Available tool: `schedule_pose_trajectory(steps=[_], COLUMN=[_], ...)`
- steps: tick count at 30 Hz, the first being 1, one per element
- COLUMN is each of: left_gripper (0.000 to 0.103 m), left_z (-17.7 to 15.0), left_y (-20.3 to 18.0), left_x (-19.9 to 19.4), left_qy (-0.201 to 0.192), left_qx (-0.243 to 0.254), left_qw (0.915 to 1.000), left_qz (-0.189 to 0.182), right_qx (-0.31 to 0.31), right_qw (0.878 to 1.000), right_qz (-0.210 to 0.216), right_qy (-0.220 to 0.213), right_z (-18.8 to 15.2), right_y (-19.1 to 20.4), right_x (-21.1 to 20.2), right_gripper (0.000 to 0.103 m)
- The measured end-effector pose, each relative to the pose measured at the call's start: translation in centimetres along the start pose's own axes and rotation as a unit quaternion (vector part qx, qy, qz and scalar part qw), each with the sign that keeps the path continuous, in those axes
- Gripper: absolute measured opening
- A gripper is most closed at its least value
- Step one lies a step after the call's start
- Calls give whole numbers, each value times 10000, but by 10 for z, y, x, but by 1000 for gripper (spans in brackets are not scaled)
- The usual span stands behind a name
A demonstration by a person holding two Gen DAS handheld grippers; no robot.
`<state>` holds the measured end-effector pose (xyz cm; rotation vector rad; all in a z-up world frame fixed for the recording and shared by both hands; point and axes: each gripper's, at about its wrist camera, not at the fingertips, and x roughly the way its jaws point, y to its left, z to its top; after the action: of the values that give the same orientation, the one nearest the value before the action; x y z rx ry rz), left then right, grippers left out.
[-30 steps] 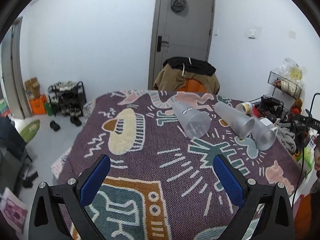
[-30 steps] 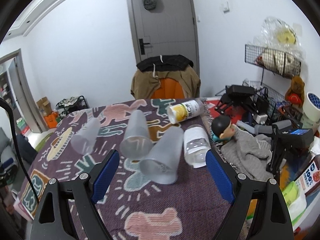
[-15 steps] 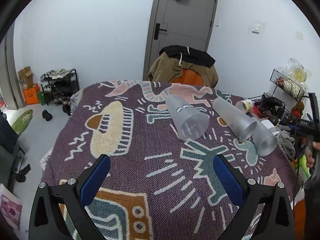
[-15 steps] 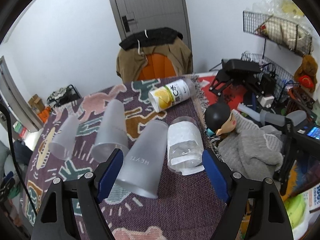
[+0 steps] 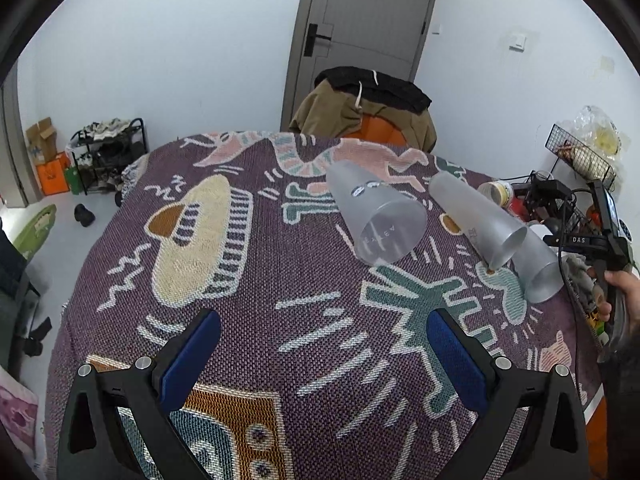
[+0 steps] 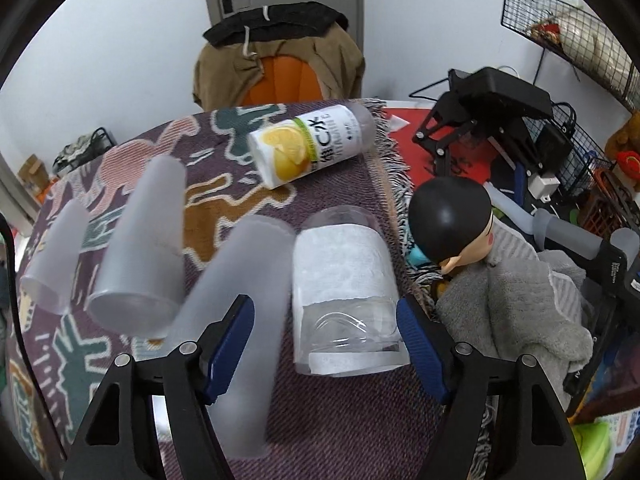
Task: Flip cup upside down
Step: 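Move the right gripper to the clear banded cup and close on it, then lift the clear cup with the right gripper toward the left gripper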
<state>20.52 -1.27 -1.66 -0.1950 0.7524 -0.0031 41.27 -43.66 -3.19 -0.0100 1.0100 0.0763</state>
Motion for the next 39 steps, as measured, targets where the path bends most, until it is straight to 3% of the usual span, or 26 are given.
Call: schedule_pose_trajectory(steps=[4, 6, 19, 28, 39], left_gripper=[103, 103, 103, 103, 103], left_z=[0, 0, 4, 1, -5], left_y=[2, 3, 7, 21, 44], left_x=[6, 5, -16, -39, -64], left_qy=[60, 46, -123, -215, -329], left_qx=[-67, -80, -45, -73, -144], left_qw=[10000, 10000, 9999, 9997, 9993], left_qz=[-15, -26, -7, 41, 81], right_qx=[23, 43, 160, -152, -592], right_qw=[9994, 9993, 9994, 9959, 9902], right_qz=[-131, -140, 251, 676, 1063], right_qy=[321, 356, -166, -580, -682], right_z=[-1, -2, -6, -13, -30], right_y=[-5, -8, -9, 27, 94], right_x=[19, 22, -37, -103, -149], right_gripper=[74, 65, 63, 63, 63])
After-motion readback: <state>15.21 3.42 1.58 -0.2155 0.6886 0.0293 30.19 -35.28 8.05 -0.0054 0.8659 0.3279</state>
